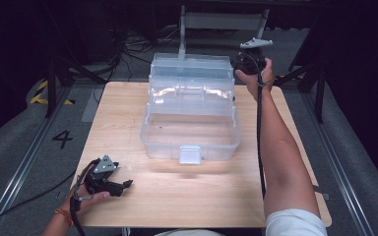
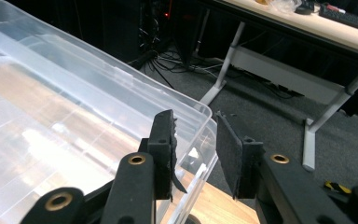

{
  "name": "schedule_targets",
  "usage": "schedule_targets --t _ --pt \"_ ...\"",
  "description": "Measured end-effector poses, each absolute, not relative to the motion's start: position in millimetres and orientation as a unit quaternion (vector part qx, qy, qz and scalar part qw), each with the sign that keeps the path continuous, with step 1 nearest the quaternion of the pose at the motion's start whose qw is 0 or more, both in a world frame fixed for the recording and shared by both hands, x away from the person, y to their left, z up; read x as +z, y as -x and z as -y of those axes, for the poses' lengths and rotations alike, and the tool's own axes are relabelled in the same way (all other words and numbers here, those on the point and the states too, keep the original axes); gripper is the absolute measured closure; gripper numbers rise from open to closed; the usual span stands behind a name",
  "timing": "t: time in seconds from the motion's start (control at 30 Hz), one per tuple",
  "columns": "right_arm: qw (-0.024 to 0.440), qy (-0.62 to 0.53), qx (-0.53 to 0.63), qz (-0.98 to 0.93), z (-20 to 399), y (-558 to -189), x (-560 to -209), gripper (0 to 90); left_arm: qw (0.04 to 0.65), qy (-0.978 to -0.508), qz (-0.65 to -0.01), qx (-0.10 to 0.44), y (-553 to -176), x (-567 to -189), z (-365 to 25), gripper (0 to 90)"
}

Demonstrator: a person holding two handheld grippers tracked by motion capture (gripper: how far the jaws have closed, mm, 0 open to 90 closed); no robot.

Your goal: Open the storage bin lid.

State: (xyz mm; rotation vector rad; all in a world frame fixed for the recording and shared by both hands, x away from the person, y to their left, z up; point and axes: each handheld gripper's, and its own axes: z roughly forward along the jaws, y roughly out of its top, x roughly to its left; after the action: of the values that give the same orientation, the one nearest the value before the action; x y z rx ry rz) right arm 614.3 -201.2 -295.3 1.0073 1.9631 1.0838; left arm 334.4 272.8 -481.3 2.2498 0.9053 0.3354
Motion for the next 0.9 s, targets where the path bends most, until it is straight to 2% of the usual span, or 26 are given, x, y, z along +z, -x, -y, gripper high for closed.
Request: schedule_targets --t 0.47,0.9 --pt "0.326 -0.363 0.420 -0.765 208 -573 -294 63.0 0.342 -0.863 -0.348 0.131 -334 -482 -273 13.8" --pt "0.316 -0.347 0.408 -0.783 230 -526 -305 54.4 0.341 -0.864 -0.347 0.131 -334 -482 -273 13.9"
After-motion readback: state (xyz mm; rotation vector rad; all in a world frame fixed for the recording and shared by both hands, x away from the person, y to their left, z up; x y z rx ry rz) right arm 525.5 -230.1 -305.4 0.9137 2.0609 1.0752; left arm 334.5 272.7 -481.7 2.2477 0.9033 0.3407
